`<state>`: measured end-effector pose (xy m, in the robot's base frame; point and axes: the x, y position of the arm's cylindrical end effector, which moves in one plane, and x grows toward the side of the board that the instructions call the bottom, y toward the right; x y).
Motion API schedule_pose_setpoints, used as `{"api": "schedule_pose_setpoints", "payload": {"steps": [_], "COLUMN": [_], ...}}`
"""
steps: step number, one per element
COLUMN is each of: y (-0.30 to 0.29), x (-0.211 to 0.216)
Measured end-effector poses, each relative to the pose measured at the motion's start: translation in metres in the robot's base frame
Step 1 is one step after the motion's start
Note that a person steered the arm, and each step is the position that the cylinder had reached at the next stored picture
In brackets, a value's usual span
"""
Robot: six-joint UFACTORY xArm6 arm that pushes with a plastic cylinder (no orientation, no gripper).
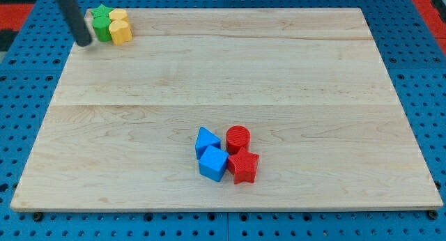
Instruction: Separate the blue cube from the red blocks and the blue triangle
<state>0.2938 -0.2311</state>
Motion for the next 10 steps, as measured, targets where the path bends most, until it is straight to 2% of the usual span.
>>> {"api": "schedule_pose_setpoints", "payload": {"steps": [1, 2, 4, 5, 6, 7, 8, 9, 10], "y": [0.102, 0.203, 0.323, 0.374, 0.374, 0.328, 0.251, 0.201, 0.200], "x": [0.004, 0.034, 0.119, 0.185, 0.258, 0.304, 0.324, 0.322, 0.309]}}
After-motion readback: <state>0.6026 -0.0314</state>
